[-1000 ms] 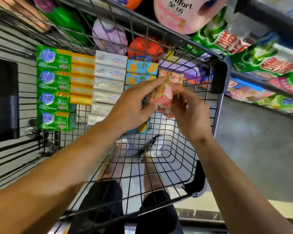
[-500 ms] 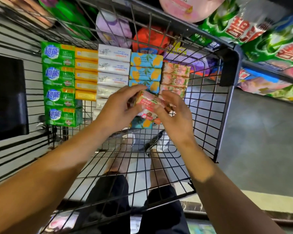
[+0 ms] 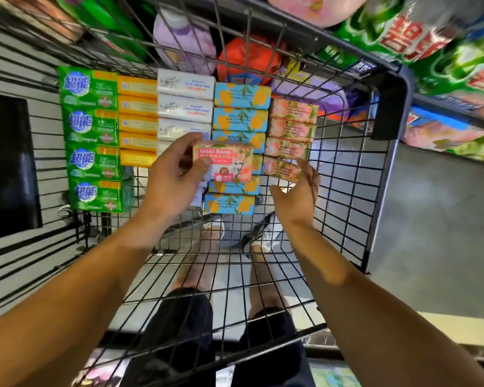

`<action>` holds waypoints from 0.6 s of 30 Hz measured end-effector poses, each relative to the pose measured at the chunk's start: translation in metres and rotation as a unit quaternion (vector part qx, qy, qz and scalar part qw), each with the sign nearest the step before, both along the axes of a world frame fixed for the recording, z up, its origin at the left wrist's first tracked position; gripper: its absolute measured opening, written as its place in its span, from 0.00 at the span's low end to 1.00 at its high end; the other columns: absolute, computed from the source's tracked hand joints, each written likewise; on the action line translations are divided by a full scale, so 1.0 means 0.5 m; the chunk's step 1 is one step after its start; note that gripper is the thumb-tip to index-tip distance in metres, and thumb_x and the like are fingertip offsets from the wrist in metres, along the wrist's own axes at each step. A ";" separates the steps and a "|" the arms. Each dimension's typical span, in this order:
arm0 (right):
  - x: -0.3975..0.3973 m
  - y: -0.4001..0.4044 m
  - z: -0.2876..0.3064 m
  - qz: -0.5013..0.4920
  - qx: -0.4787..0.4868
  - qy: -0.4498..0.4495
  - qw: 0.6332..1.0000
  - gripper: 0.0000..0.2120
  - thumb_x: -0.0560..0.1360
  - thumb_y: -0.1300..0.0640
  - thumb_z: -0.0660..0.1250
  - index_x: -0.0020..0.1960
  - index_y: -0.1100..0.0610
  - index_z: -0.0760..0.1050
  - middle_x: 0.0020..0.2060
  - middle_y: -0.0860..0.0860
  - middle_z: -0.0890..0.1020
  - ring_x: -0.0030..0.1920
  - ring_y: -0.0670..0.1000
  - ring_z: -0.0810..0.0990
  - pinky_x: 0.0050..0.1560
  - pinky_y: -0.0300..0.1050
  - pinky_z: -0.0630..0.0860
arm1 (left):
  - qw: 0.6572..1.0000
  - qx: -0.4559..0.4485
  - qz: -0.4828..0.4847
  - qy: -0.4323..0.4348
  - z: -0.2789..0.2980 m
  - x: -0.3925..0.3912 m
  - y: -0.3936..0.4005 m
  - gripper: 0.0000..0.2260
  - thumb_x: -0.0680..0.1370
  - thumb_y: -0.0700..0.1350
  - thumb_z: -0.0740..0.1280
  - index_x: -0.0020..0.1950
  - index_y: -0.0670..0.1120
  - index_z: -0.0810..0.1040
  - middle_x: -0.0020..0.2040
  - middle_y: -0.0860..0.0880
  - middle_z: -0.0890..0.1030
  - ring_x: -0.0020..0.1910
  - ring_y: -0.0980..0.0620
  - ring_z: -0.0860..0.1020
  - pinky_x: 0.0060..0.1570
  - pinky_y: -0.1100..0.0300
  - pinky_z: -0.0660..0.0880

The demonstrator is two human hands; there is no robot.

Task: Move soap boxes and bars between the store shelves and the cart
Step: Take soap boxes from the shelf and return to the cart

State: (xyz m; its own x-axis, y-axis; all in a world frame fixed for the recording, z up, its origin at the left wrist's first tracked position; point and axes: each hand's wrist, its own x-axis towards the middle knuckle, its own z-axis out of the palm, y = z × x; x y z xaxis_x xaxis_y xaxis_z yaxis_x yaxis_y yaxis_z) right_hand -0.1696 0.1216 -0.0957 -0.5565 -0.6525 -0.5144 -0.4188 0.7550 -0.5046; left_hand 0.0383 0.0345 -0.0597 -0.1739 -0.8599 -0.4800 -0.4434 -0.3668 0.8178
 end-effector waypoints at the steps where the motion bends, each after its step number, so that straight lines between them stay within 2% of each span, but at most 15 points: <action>1: 0.007 0.010 0.002 -0.018 0.006 -0.003 1.000 0.34 0.71 0.65 0.71 0.74 0.58 0.64 0.69 0.54 0.67 0.71 0.50 0.62 0.73 0.44 0.61 | 1.000 0.002 0.001 -0.001 -0.004 0.001 0.000 0.17 0.80 0.41 0.67 0.69 0.44 0.73 0.51 0.55 0.78 0.43 0.72 0.75 0.41 0.76 0.70; 5: 0.026 0.051 -0.004 -0.043 0.019 -0.001 0.999 0.33 0.71 0.65 0.70 0.74 0.56 0.65 0.68 0.53 0.67 0.70 0.52 0.66 0.72 0.48 0.65 | 1.000 0.014 0.008 -0.001 -0.010 0.005 0.000 0.17 0.80 0.43 0.67 0.69 0.46 0.74 0.51 0.57 0.79 0.44 0.68 0.77 0.44 0.71 0.74; 8: 0.017 0.047 -0.016 -0.022 0.038 0.006 0.999 0.32 0.73 0.63 0.71 0.74 0.57 0.64 0.71 0.53 0.67 0.73 0.52 0.63 0.72 0.41 0.61 | 1.000 0.020 0.015 0.002 -0.005 0.002 -0.002 0.16 0.80 0.42 0.67 0.68 0.47 0.74 0.51 0.56 0.79 0.43 0.69 0.77 0.43 0.72 0.73; 10: 0.008 0.037 -0.019 0.007 0.042 0.024 0.999 0.29 0.73 0.63 0.71 0.72 0.59 0.67 0.68 0.53 0.72 0.72 0.54 0.63 0.70 0.42 0.61 | 1.000 0.023 0.009 0.004 0.003 0.002 -0.002 0.16 0.80 0.42 0.68 0.67 0.46 0.75 0.49 0.57 0.79 0.42 0.68 0.77 0.42 0.72 0.73; 11: 0.005 0.035 -0.021 0.018 0.035 0.039 0.998 0.25 0.72 0.64 0.70 0.68 0.60 0.70 0.63 0.53 0.75 0.69 0.56 0.66 0.67 0.41 0.64 | 1.000 0.026 0.007 0.007 0.007 0.003 -0.002 0.15 0.79 0.42 0.68 0.66 0.45 0.75 0.49 0.57 0.79 0.41 0.68 0.77 0.41 0.72 0.74; 13: 0.005 0.035 -0.016 0.023 0.035 0.058 0.997 0.15 0.73 0.64 0.69 0.59 0.60 0.75 0.53 0.53 0.78 0.60 0.55 0.72 0.54 0.35 0.64 | 1.000 0.029 0.002 0.010 0.016 0.007 -0.002 0.13 0.79 0.41 0.69 0.63 0.47 0.76 0.48 0.57 0.79 0.41 0.67 0.78 0.41 0.70 0.75; 15: 0.007 0.039 -0.005 0.022 0.058 0.069 0.996 0.11 0.75 0.58 0.70 0.56 0.57 0.78 0.50 0.53 0.79 0.52 0.51 0.74 0.43 0.35 0.61 | 1.000 0.029 0.000 0.006 0.025 0.009 -0.001 0.12 0.77 0.41 0.71 0.58 0.50 0.76 0.48 0.58 0.80 0.42 0.65 0.79 0.42 0.66 0.77; 18: 0.016 0.039 0.043 0.009 0.075 0.065 0.995 0.06 0.75 0.52 0.69 0.47 0.55 0.79 0.39 0.51 0.79 0.41 0.53 0.78 0.32 0.38 0.61 | 0.998 0.057 0.001 -0.013 0.041 0.012 0.008 0.13 0.74 0.41 0.74 0.54 0.49 0.74 0.49 0.52 0.81 0.43 0.52 0.81 0.41 0.55 0.80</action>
State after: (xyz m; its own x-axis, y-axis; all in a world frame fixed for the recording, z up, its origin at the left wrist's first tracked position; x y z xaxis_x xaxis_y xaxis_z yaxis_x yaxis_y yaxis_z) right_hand -0.1618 0.1409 -0.0741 -0.6138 -0.5840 -0.5312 -0.4878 0.8096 -0.3265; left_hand 0.0442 0.0383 -0.0391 -0.1589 -0.8001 -0.5784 -0.4628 -0.4571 0.7595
